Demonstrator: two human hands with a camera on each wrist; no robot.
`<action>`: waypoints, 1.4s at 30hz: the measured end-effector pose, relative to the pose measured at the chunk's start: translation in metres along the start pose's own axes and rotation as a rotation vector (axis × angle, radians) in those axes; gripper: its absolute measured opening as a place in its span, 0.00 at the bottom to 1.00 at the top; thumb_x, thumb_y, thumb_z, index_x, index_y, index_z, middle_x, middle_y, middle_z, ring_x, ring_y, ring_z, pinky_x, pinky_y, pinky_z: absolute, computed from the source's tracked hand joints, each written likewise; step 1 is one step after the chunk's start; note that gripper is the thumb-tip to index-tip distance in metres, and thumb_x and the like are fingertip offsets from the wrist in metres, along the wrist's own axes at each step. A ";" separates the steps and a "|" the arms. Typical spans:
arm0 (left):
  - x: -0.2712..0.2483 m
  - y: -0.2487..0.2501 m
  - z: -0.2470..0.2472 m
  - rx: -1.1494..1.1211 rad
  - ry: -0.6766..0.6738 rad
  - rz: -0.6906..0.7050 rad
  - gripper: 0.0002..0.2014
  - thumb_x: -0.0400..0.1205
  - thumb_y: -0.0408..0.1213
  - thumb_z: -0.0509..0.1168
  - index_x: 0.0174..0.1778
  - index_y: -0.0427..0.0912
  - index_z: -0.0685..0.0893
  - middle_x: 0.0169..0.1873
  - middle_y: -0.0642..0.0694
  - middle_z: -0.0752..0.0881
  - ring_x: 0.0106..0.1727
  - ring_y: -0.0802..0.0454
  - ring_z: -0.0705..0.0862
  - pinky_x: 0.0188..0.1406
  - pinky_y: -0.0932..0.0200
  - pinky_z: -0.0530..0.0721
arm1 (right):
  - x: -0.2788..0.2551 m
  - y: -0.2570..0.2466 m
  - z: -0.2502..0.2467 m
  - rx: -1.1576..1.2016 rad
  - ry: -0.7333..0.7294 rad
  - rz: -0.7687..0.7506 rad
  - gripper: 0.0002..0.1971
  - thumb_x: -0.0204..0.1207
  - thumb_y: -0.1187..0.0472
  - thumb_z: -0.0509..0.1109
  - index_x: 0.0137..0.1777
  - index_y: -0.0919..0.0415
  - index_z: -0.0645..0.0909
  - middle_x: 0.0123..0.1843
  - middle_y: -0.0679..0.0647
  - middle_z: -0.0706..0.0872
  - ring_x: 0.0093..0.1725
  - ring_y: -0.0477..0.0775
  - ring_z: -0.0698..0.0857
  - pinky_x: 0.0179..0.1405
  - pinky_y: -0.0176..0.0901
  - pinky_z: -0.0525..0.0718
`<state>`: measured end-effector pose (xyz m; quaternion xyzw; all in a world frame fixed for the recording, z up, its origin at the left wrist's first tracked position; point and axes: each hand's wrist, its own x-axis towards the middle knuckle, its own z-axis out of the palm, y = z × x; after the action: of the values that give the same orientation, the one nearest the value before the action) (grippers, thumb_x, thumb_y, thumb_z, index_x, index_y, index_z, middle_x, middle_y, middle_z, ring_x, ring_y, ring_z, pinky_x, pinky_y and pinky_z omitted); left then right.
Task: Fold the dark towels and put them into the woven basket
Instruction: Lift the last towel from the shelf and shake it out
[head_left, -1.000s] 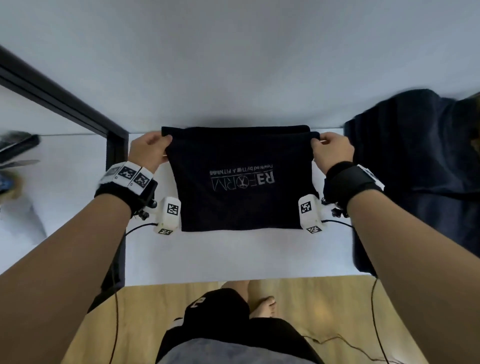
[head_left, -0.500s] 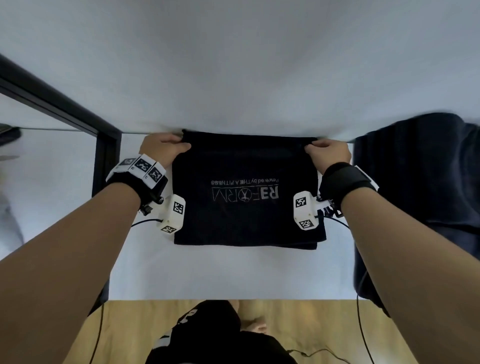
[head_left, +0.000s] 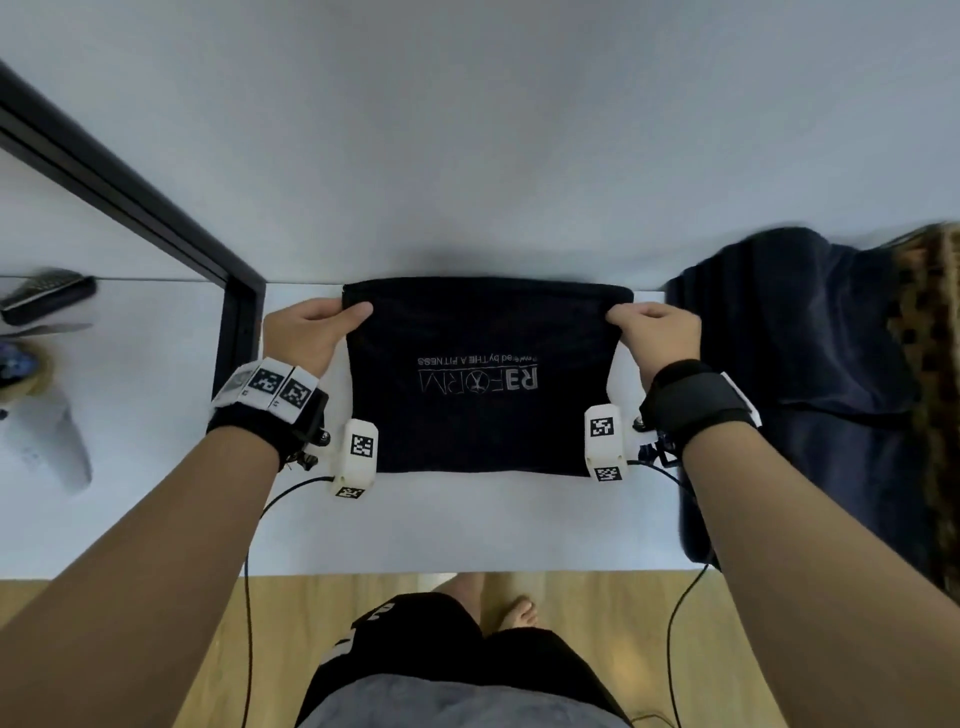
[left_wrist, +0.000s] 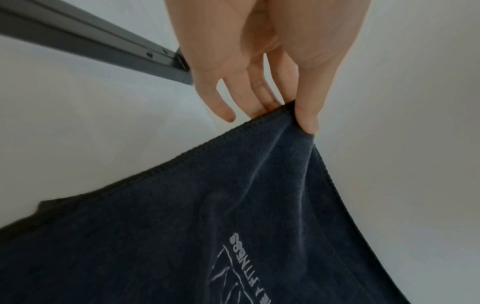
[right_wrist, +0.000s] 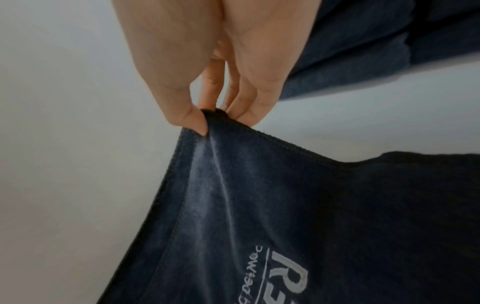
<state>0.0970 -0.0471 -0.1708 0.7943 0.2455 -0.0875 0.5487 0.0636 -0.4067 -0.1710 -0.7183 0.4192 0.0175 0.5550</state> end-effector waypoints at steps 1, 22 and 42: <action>-0.010 0.000 -0.005 -0.002 0.004 0.016 0.08 0.68 0.49 0.81 0.34 0.52 0.91 0.28 0.60 0.89 0.31 0.65 0.85 0.33 0.73 0.80 | -0.011 -0.001 -0.007 0.022 0.005 -0.020 0.04 0.54 0.57 0.78 0.29 0.54 0.89 0.34 0.46 0.91 0.42 0.48 0.89 0.51 0.42 0.88; -0.202 0.158 -0.120 -0.249 0.089 0.568 0.10 0.67 0.35 0.82 0.35 0.56 0.93 0.35 0.57 0.92 0.40 0.65 0.88 0.44 0.74 0.81 | -0.217 -0.129 -0.174 0.080 0.221 -0.672 0.08 0.68 0.59 0.76 0.32 0.45 0.83 0.30 0.38 0.86 0.35 0.33 0.84 0.41 0.24 0.76; -0.281 0.271 -0.198 -0.460 0.423 0.891 0.04 0.76 0.43 0.73 0.37 0.57 0.90 0.36 0.58 0.91 0.42 0.63 0.88 0.45 0.71 0.83 | -0.293 -0.219 -0.214 0.326 0.212 -0.972 0.04 0.76 0.56 0.72 0.45 0.43 0.82 0.41 0.39 0.86 0.38 0.28 0.83 0.43 0.26 0.76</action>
<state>-0.0403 -0.0242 0.2442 0.6813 0.0030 0.3713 0.6309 -0.0840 -0.4025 0.2259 -0.7320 0.0886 -0.3806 0.5581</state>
